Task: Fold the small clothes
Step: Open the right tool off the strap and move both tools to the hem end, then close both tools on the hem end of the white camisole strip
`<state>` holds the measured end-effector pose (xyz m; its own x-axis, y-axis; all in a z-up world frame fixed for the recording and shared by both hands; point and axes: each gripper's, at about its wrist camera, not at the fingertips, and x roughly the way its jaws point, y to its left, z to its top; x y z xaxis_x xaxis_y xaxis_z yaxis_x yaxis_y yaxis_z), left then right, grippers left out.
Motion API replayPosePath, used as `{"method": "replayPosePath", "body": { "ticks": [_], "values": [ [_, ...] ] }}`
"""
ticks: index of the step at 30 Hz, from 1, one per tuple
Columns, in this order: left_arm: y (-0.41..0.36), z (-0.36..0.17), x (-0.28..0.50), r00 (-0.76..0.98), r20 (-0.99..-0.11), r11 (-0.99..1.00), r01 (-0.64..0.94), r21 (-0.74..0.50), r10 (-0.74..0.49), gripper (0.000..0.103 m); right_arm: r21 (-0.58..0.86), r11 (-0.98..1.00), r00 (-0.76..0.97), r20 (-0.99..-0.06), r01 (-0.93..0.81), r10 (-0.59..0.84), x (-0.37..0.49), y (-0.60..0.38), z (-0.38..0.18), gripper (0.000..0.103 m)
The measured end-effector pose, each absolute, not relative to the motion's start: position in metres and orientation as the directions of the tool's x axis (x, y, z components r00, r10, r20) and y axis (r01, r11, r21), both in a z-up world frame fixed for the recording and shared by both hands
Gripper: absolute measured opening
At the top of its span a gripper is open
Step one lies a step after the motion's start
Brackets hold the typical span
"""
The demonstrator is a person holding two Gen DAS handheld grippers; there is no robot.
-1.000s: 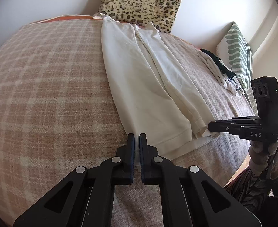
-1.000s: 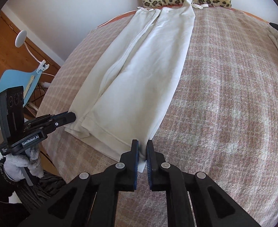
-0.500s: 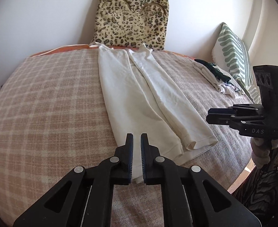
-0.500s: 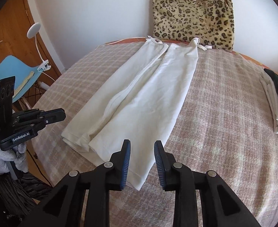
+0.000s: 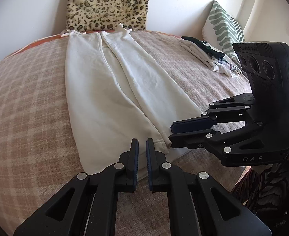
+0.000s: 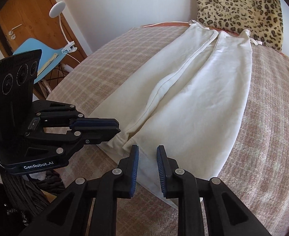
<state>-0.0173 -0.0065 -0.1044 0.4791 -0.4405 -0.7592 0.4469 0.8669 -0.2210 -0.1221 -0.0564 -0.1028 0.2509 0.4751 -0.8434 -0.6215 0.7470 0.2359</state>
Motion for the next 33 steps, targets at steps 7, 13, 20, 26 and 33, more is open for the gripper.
{"method": "replayPosePath", "body": {
  "ticks": [7,13,20,26,33],
  "values": [
    [-0.021,-0.105,-0.035,0.499,-0.766,0.85,0.513,-0.117,-0.407,0.006,0.267,0.771,0.257,-0.837,-0.579,0.483,-0.131,-0.087,-0.09,0.021],
    [-0.007,-0.093,-0.04,0.543,-0.757,0.883,0.46,-0.095,-0.364,0.026,0.252,0.846,0.351,-0.826,-0.469,0.441,-0.13,-0.127,-0.08,0.035],
    [0.005,-0.082,-0.039,0.605,-0.737,0.913,0.406,-0.042,-0.303,0.046,0.336,0.864,0.325,-0.825,-0.376,0.462,-0.124,-0.154,-0.09,0.044],
    [0.021,-0.085,-0.033,0.596,-0.751,0.93,0.363,-0.064,-0.284,0.046,0.421,0.835,0.275,-0.806,-0.354,0.524,-0.119,-0.157,-0.099,0.046],
    [0.056,-0.104,-0.023,0.486,-0.782,0.919,0.253,-0.302,-0.391,0.046,0.489,0.8,0.245,-0.776,-0.348,0.581,-0.117,-0.155,-0.103,0.05]
  ]
}}
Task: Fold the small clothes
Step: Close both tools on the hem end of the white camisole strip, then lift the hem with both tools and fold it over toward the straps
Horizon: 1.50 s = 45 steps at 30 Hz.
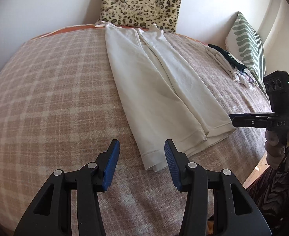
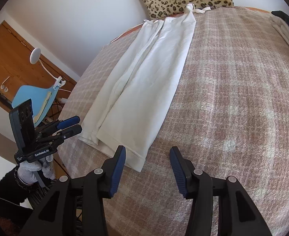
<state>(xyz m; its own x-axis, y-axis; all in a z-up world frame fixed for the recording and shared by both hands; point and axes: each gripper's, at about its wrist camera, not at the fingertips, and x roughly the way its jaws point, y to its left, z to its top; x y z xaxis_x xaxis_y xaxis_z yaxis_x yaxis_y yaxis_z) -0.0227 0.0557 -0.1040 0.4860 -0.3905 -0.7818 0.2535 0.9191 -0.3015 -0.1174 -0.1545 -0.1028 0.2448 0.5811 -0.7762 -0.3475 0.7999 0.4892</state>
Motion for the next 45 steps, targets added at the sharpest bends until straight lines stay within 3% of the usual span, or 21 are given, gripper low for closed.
{"method": "replayPosePath", "body": {
  "ticks": [3,8,12,14,17,19,28,39,45],
  "values": [
    [0.073,-0.11,-0.022,0.448,-0.752,0.873,0.183,-0.451,-0.483,0.046,0.544,0.769,0.213,-0.751,-0.336,0.624,-0.114,-0.154,-0.106,0.05],
    [0.08,-0.113,-0.022,0.432,-0.725,0.834,0.143,-0.532,-0.537,0.043,0.572,0.75,0.196,-0.736,-0.334,0.648,-0.109,-0.151,-0.11,0.043],
    [0.069,-0.115,-0.021,0.404,-0.728,0.828,0.174,-0.533,-0.554,0.021,0.58,0.738,0.177,-0.732,-0.345,0.658,-0.108,-0.15,-0.114,0.036],
    [0.064,-0.117,-0.019,0.385,-0.735,0.828,0.193,-0.527,-0.558,0.007,0.569,0.742,0.171,-0.74,-0.355,0.65,-0.109,-0.143,-0.116,0.023],
    [0.067,-0.115,-0.018,0.392,-0.719,0.816,0.194,-0.545,-0.574,0.005,0.585,0.737,0.155,-0.738,-0.34,0.657,-0.109,-0.139,-0.12,0.006],
    [0.071,-0.109,-0.018,0.408,-0.697,0.803,0.197,-0.563,-0.589,0.004,0.599,0.73,0.158,-0.727,-0.329,0.668,-0.11,-0.14,-0.119,0.004],
    [0.077,-0.084,-0.005,0.471,-0.618,0.76,0.207,-0.616,-0.629,0.004,0.723,0.63,0.21,-0.595,-0.284,0.776,-0.1,-0.159,-0.1,0.003],
    [0.077,-0.05,0.045,0.58,-0.578,0.792,0.211,-0.573,-0.574,0.004,0.73,0.627,0.32,-0.545,-0.274,0.775,-0.055,-0.169,-0.072,0.003],
    [0.077,-0.051,0.081,0.611,-0.592,0.817,0.17,-0.55,-0.526,0.004,0.686,0.674,0.358,-0.578,-0.274,0.734,-0.018,-0.163,-0.069,0.003]
  ]
}}
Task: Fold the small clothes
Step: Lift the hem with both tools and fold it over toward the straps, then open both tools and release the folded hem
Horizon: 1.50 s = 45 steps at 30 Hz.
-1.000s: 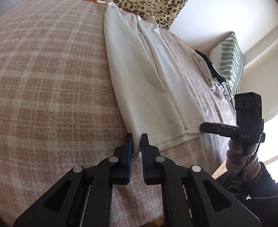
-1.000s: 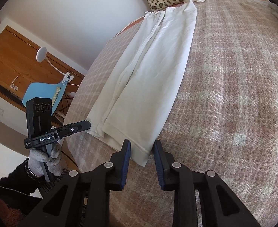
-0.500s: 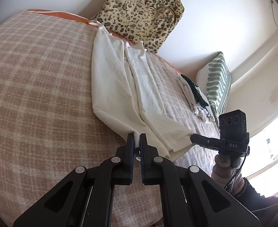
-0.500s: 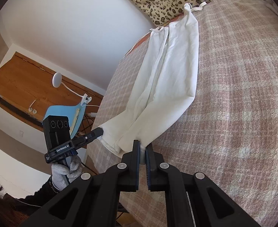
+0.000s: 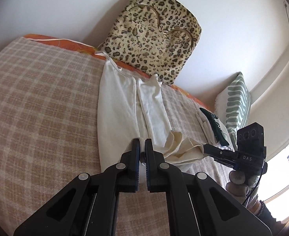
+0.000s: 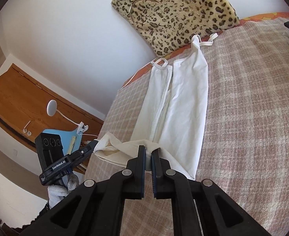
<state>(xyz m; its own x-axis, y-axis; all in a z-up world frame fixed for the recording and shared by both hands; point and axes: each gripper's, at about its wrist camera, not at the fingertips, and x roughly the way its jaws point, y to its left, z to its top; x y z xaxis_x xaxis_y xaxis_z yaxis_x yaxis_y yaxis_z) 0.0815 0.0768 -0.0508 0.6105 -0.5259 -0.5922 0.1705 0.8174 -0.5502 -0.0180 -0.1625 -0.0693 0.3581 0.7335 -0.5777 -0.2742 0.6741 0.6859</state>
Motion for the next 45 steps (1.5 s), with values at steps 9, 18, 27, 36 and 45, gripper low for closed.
{"method": "replayPosePath", "body": {
  "ticks": [9,18,27,36,45],
  "values": [
    [0.074,-0.077,0.129,0.595,-0.654,0.857,0.124,-0.5,-0.467,0.004,0.671,0.715,0.368,-0.626,-0.194,0.687,0.027,-0.159,-0.094,0.003],
    [0.067,-0.096,0.152,0.579,-0.697,0.887,0.107,-0.449,-0.423,0.004,0.668,0.736,0.349,-0.667,-0.11,0.658,0.051,-0.162,-0.124,0.003],
    [0.084,-0.072,0.144,0.636,-0.668,0.893,0.075,-0.444,-0.386,0.027,0.668,0.738,0.437,-0.639,-0.095,0.633,0.055,-0.175,-0.105,0.043],
    [0.047,-0.063,0.115,0.608,-0.668,0.903,0.276,-0.33,-0.43,0.027,0.566,0.739,0.363,-0.645,-0.365,0.673,0.024,-0.137,-0.084,0.028],
    [0.027,-0.087,0.155,0.592,-0.714,0.927,0.273,-0.258,-0.373,0.027,0.447,0.826,0.347,-0.757,-0.342,0.553,0.035,-0.103,-0.118,0.028]
  ]
}}
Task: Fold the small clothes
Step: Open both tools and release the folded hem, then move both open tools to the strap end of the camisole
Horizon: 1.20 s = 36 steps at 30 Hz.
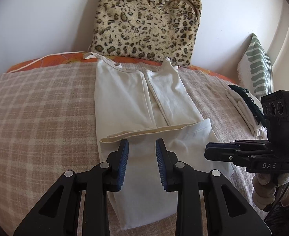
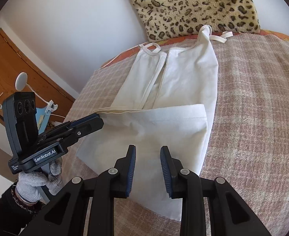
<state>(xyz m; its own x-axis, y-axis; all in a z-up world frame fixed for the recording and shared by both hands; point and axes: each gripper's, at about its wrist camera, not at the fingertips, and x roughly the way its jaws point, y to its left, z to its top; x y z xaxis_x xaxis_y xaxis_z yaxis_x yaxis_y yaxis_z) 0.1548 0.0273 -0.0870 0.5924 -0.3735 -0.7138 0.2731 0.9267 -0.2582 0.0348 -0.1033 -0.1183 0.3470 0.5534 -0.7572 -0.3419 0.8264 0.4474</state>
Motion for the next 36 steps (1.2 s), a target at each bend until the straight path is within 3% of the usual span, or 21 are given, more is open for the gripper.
{"method": "replayPosePath", "body": {
  "ticks": [6,12,15,20,23,29,33,36],
  "values": [
    [0.027,-0.1,0.177,0.597,-0.736,0.944,0.27,-0.19,-0.319,0.027,0.389,0.872,0.358,-0.801,-0.298,0.48,0.039,-0.112,-0.121,0.024],
    [0.066,-0.081,0.164,0.634,-0.711,0.952,0.21,-0.221,-0.305,0.027,0.268,0.911,0.403,-0.831,-0.315,0.384,0.025,-0.119,-0.114,0.024],
    [0.078,-0.065,0.142,0.658,-0.681,0.947,0.218,-0.234,-0.32,0.027,0.272,0.907,0.421,-0.817,-0.322,0.394,0.018,-0.126,-0.107,0.028],
    [0.057,-0.06,0.105,0.653,-0.675,0.931,0.33,-0.156,-0.344,0.027,0.294,0.884,0.426,-0.791,-0.364,0.439,0.004,-0.124,-0.097,0.028],
    [0.041,-0.073,0.099,0.614,-0.706,0.916,0.381,-0.126,-0.352,0.027,0.322,0.858,0.416,-0.77,-0.401,0.483,-0.002,-0.118,-0.095,0.028],
    [0.023,-0.108,0.096,0.549,-0.789,0.907,0.42,-0.025,-0.276,0.028,0.228,0.874,0.384,-0.83,-0.429,0.405,-0.012,-0.108,-0.108,0.028],
    [0.019,-0.101,0.093,0.585,-0.774,0.911,0.412,0.026,-0.242,0.03,0.178,0.879,0.383,-0.849,-0.442,0.364,-0.016,-0.107,-0.112,0.028],
    [0.013,-0.086,0.091,0.611,-0.732,0.905,0.426,-0.015,-0.3,0.029,0.217,0.865,0.389,-0.824,-0.453,0.411,-0.015,-0.105,-0.105,0.028]
  ]
}}
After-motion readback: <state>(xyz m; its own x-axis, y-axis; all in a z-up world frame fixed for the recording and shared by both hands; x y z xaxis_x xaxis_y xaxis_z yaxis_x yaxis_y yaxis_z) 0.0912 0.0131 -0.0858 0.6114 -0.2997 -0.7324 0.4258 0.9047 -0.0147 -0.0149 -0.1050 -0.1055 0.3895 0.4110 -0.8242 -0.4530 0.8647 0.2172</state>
